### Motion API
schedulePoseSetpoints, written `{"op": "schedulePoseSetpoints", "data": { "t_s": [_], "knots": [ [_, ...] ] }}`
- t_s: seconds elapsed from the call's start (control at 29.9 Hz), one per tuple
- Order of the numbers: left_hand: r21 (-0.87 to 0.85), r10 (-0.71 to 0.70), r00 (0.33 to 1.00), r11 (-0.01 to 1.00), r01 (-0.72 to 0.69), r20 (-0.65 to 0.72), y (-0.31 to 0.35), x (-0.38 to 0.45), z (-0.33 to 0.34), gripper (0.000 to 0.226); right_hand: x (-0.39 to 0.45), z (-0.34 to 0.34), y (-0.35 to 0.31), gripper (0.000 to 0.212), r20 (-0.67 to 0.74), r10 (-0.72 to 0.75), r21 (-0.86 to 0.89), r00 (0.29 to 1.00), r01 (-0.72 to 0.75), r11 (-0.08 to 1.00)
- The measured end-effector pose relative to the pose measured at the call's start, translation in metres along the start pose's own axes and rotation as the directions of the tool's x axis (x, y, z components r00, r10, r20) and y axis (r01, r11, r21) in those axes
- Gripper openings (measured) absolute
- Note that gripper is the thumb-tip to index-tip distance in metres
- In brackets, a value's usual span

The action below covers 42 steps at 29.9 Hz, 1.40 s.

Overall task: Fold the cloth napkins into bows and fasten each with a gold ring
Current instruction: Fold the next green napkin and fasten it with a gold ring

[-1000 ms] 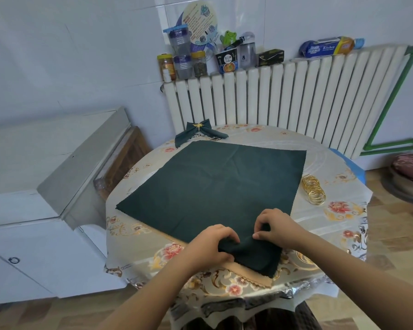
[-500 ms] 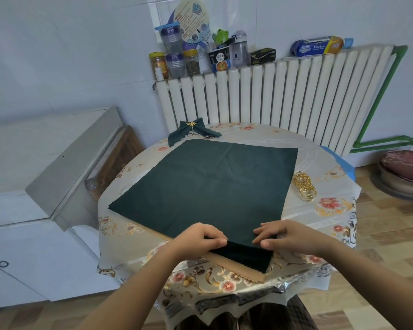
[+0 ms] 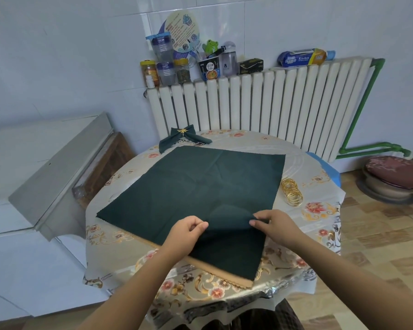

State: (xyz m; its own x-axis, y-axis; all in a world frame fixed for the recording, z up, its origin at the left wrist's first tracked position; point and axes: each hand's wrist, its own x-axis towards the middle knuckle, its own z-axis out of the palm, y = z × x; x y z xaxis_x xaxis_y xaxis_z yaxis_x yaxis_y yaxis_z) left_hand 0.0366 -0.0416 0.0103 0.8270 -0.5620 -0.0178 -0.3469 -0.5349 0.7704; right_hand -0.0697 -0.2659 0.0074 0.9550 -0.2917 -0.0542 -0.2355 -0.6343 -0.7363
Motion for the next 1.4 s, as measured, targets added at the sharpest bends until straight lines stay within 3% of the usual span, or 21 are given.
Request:
{"op": "schedulePoseSetpoints", "data": {
  "t_s": [0.2, 0.4, 0.53, 0.87, 1.1, 1.4],
  "knots": [
    [0.016, 0.054, 0.955, 0.999, -0.052, -0.291, 0.014, 0.002, -0.011, 0.028, 0.024, -0.008, -0.040, 0.024, -0.257, -0.118, -0.029, 0.959, 0.114, 0.993],
    [0.122, 0.167, 0.879, 0.985, -0.125, -0.446, 0.020, -0.009, -0.038, 0.022, 0.023, -0.003, -0.062, 0.023, -0.231, -0.233, -0.007, 0.945, 0.238, 0.971],
    [0.227, 0.238, 0.882, 0.961, -0.154, -0.407, 0.012, -0.018, -0.053, 0.020, 0.016, 0.012, -0.059, 0.037, -0.119, -0.229, 0.040, 0.966, 0.235, 0.971],
    [0.233, 0.151, 0.960, 0.968, -0.095, -0.237, -0.007, -0.030, -0.055, 0.025, 0.007, 0.021, -0.052, 0.035, 0.088, -0.130, 0.070, 0.988, 0.124, 0.990],
    [0.337, 0.151, 0.949, 0.940, -0.052, -0.275, -0.023, 0.009, -0.051, 0.015, 0.050, 0.029, -0.053, 0.022, -0.092, -0.070, 0.004, 0.993, 0.071, 0.997],
    [0.384, 0.060, 0.926, 0.919, 0.094, -0.372, -0.042, 0.133, -0.053, 0.019, 0.162, 0.044, -0.061, 0.018, -0.260, 0.045, -0.179, 0.965, -0.093, 0.979]
  ]
}}
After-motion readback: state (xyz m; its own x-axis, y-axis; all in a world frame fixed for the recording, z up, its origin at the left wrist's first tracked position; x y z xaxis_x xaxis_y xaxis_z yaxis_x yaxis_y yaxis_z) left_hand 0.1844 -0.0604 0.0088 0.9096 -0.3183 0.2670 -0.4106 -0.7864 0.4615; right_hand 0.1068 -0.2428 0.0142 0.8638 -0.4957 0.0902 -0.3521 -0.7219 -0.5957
